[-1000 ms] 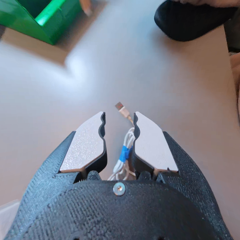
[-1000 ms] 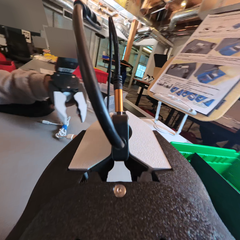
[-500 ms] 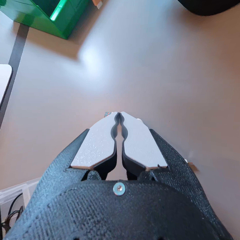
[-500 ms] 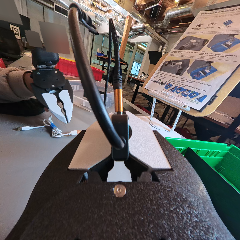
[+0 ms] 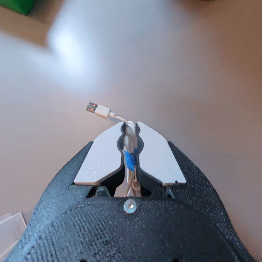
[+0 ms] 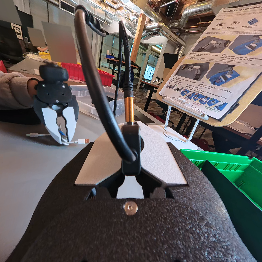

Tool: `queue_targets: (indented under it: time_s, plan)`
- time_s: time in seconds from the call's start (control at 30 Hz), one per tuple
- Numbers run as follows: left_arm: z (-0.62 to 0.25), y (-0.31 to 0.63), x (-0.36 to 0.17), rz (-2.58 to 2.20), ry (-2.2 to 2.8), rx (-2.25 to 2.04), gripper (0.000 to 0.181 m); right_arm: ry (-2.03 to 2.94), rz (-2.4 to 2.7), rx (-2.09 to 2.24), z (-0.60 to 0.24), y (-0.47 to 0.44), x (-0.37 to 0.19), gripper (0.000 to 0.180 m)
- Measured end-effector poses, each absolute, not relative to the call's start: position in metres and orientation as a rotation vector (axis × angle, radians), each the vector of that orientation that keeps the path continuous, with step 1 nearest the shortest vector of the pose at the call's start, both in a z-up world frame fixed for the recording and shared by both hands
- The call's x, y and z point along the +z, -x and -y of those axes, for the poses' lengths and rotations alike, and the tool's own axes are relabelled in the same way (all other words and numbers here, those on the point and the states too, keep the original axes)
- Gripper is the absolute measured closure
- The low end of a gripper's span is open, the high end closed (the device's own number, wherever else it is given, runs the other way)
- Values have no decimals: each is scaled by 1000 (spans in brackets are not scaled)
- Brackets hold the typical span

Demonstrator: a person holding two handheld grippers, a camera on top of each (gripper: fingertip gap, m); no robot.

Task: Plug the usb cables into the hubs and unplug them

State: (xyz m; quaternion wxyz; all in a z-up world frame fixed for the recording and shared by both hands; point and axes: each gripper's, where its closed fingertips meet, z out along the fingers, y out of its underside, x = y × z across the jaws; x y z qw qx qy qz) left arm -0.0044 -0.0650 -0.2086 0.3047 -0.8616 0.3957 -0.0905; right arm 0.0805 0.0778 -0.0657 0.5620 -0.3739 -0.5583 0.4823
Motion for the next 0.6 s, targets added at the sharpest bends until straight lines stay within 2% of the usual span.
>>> queue_targets:
  time_s: [0.17,0.23,0.3,0.43,0.5,0.6]
  plan:
    - [68,-21,-134,-891,1926,-654,180,873,1297,1142,-79,-83,-60,169]
    - [77,-29,-99,-841,1740,-837,181,874,1291,1146,-79,-84,-59,169]
    - [72,-23,-87,-764,1692,-854,181,877,1288,1147,-80,-84,-59,169]
    - [56,-1,-126,-750,1890,-648,180,885,1291,1143,-81,-83,-61,168]
    - [58,-9,-149,-861,1977,-565,162,889,1292,1141,-82,-82,-62,168]
    - [64,-29,-188,-1088,2058,-430,148,892,1293,1140,-83,-82,-63,169]
